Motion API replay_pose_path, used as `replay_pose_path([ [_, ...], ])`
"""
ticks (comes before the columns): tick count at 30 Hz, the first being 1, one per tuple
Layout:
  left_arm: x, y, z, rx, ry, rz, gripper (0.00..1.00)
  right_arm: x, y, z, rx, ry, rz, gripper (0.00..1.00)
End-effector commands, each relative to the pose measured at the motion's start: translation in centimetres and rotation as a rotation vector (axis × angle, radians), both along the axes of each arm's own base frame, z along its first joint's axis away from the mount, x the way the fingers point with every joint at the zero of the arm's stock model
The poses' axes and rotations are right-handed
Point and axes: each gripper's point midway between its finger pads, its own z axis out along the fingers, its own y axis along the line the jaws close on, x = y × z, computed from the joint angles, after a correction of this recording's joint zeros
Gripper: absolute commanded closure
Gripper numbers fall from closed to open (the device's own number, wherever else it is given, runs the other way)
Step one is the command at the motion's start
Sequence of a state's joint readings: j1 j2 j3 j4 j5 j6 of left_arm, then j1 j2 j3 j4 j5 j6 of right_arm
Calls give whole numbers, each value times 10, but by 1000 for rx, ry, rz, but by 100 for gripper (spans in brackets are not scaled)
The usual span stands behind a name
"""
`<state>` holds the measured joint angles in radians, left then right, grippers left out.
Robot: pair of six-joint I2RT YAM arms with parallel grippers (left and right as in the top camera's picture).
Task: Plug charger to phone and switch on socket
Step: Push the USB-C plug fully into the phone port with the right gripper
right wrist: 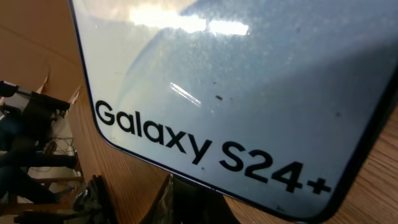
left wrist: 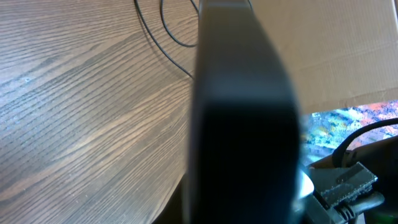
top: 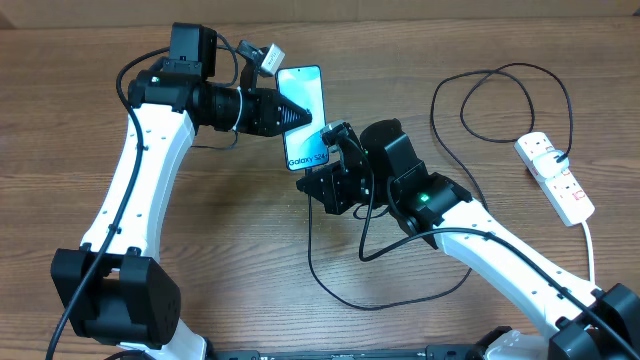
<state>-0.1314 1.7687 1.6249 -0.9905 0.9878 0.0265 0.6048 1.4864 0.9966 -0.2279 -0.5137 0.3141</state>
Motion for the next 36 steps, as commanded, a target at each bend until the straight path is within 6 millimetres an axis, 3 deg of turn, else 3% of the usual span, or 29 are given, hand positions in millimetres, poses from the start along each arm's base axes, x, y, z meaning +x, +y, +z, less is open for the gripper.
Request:
replay_pose_path([
  [1,-23,-19,8,-57,56,-73,96,43,-4,50,26,-169,-126,96],
  [13,-28,-18,6,-50,68,-83,96,46,-2,65,37,-202,-119,96],
  [20,-20,-15,4,-32,39,-65,96,34,-8,44,-24,-113,-108,94],
  [27,-14,-8,-6,36,50,-16,95,20,-9,48,-11,-83,-69,63],
  [36,-7,1,-23,154,72,55,95,10,-21,73,7,-118,-86,36],
])
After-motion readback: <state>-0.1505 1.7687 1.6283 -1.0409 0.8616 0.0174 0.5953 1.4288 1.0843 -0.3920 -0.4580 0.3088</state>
